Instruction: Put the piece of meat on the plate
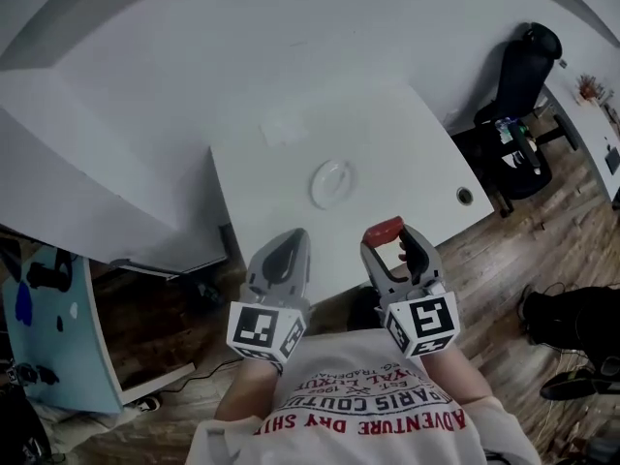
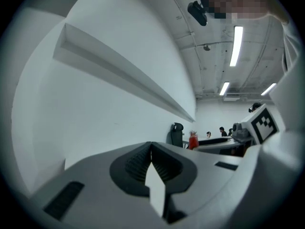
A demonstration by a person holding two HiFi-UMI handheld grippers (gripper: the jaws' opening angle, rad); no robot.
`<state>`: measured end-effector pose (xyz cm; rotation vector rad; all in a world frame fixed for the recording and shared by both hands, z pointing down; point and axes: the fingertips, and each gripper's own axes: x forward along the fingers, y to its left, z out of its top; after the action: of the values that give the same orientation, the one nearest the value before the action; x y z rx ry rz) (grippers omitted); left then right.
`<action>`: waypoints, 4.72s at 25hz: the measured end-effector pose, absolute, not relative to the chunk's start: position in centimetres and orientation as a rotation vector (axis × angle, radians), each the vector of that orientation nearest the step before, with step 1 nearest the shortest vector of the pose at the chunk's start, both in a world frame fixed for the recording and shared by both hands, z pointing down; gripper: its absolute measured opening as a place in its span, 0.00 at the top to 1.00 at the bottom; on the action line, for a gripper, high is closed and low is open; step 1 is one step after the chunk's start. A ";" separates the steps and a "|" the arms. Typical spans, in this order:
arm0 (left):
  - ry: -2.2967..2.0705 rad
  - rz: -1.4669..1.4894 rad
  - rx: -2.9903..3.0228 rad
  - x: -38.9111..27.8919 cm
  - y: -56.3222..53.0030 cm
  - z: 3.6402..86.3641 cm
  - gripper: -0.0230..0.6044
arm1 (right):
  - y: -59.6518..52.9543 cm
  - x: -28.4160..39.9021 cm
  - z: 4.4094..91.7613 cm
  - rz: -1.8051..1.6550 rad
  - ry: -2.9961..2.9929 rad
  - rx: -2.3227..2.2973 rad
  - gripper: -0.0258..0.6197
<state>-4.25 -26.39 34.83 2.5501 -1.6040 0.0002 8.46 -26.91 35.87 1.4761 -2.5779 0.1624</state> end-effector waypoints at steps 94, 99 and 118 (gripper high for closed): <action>-2.035 0.075 2.217 -3.7 -41.2 35.1 0.95 | -46.7 5.3 36.8 0.182 -2.774 0.941 0.94; -2.073 0.028 2.293 -3.7 -40.7 31.7 0.95 | -46.0 5.4 34.3 0.112 -2.807 0.987 0.94; -2.037 0.024 2.304 -3.9 -40.4 32.1 0.95 | -44.8 4.6 34.0 0.106 -2.814 0.966 0.94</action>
<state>-3.86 -40.39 32.10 2.3035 -2.0369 0.0236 4.63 -44.82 34.04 0.9662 -2.8140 0.1063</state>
